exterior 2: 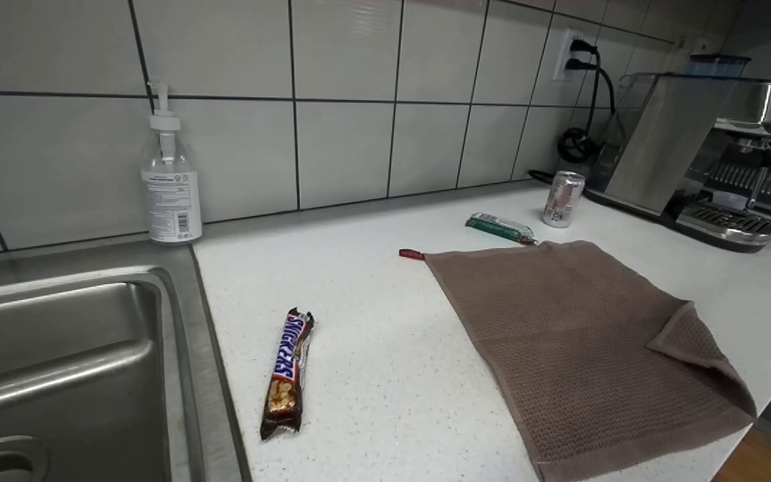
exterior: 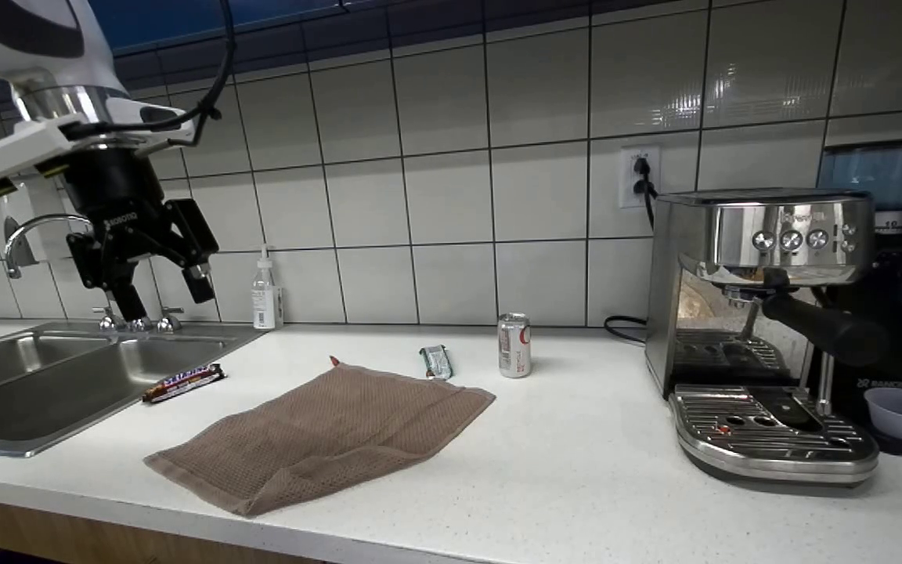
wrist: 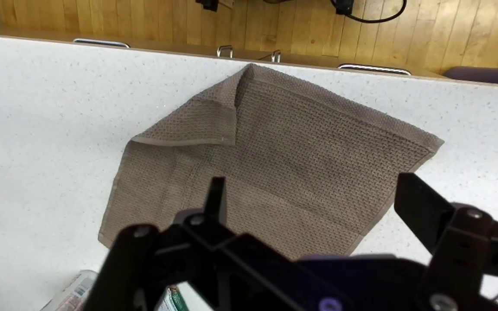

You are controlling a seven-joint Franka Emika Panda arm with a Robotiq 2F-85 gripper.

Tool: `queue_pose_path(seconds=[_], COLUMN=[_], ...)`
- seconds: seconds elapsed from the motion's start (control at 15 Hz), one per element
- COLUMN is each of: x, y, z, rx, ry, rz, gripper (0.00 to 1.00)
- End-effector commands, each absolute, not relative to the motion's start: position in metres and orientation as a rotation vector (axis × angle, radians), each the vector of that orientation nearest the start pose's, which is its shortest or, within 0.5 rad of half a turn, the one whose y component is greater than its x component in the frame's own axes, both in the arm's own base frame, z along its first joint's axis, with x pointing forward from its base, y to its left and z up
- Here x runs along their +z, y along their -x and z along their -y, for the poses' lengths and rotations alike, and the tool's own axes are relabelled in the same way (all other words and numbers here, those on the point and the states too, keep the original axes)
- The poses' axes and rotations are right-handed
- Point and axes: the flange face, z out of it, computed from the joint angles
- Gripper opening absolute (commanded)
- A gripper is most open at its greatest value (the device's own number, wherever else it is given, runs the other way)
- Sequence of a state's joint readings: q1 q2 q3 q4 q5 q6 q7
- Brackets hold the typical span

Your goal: Fold the towel diagonally

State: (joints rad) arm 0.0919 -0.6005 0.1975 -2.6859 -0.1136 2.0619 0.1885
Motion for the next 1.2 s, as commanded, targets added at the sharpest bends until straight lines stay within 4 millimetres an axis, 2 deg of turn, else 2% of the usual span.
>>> queue_pose_path(seconds=[0.0,0.73,1.13], x=[0.391,0.318,0.288], y=[-0.343,-0.364,-0.373], z=[-0.083,-0.075,-0.060], rx=[-0.027,0.043,0.051], ry=[3.376,3.360,3.383], rz=[0.134,-0.038,-0.094], gripper=[1.00,1.00,1.00])
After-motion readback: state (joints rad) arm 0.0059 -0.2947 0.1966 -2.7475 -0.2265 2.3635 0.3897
